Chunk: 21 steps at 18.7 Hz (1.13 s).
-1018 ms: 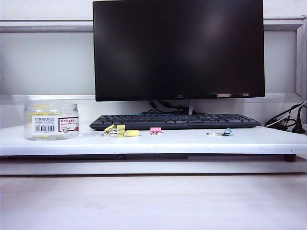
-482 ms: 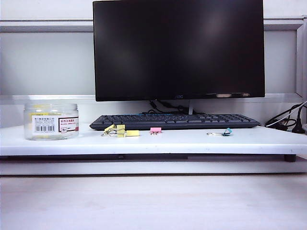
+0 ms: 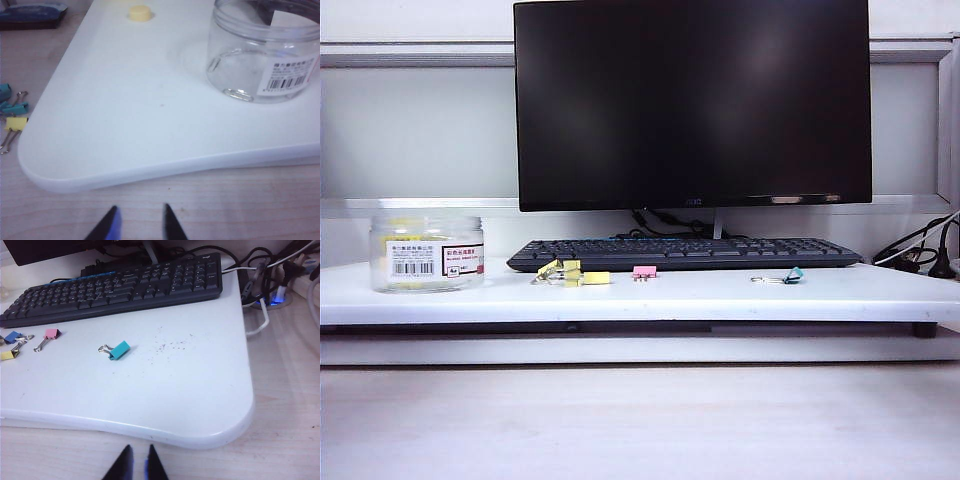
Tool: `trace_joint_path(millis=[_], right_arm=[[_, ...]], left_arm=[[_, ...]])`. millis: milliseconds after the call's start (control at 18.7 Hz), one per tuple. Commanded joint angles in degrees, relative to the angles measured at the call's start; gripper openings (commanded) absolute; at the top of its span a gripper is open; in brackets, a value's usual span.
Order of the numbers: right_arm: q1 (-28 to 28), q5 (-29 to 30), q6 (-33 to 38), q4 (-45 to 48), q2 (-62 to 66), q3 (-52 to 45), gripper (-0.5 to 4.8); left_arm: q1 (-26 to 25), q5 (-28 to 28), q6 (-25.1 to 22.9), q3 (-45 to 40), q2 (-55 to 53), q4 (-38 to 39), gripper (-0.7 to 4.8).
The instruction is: Take the clips out of the round transparent plastic box and place them on the table.
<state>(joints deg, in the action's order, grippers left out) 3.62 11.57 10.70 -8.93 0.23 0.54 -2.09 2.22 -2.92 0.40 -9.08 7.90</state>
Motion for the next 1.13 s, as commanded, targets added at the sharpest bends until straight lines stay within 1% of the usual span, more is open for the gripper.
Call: trace_joint_path(millis=[54,214,482,1125], right_arm=[[0.0,0.0,0.0,0.6,-0.1,0.0,0.44],[0.0,0.0,0.0,0.6,-0.1,0.0,0.44],[0.0,-0.4,-7.3,0.5,-0.1,0.0,0.44],[0.1,-1.6,-13.4,-0.9,-0.1,0.0,0.44]], left_arm=[[0.0,0.2,0.2,-0.1,0.0,-0.7,1.20],[0.1,0.2,0.2,-0.1,0.0,-0.7,1.21],[0.1,0.2,0.2,-0.1,0.0,-0.7,1.20],[0.1,0.2,0.2,-0.1,0.0,-0.7,1.20]])
